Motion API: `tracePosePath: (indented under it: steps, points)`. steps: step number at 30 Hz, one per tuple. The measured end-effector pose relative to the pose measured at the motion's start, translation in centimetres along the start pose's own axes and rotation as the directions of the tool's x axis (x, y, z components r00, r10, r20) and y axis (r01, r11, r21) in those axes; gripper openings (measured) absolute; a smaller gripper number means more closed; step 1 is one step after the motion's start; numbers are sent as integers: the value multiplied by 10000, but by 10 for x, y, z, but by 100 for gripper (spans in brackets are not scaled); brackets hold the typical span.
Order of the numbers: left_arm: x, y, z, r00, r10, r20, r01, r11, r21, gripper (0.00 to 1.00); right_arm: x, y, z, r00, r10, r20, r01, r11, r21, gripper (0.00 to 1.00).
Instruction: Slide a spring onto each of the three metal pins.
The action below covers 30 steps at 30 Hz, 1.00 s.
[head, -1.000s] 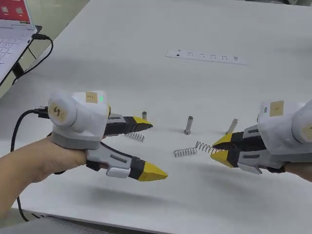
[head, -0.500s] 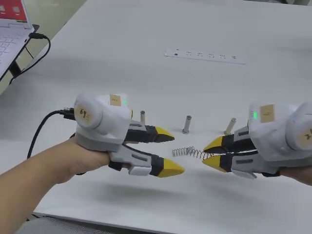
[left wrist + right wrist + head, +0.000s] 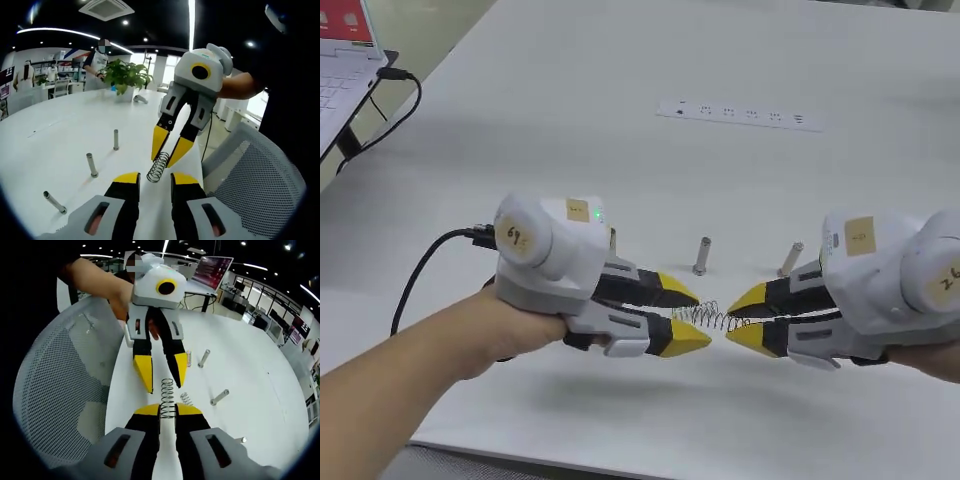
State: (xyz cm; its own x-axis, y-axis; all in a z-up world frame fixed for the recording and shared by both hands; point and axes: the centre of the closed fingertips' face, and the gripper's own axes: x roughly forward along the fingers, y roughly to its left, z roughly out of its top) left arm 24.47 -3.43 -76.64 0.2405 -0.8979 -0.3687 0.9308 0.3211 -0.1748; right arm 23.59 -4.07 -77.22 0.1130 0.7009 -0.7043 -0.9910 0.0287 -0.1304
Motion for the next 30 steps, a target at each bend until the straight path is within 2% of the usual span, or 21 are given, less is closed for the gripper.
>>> tracePosePath:
  steps: [6,11,14,30]
  points:
    - [1,-1,3,9999,-19,130,20,10000,-31,14,0,2,1,10000,49,-25,-49,10000,-75,8]
    - [2,-5,2,9999,-89,66,88,10000,41,12,-1,3,3,10000,72,50,-71,9998,-159,8]
    - [2,-6,5,9997,-101,220,101,9999,18,10,-2,3,3,10000,88,41,-87,9998,-201,8]
    - [1,-4,8,9992,50,397,-54,9999,89,4,-5,3,6,9997,131,208,-127,9998,-174,8]
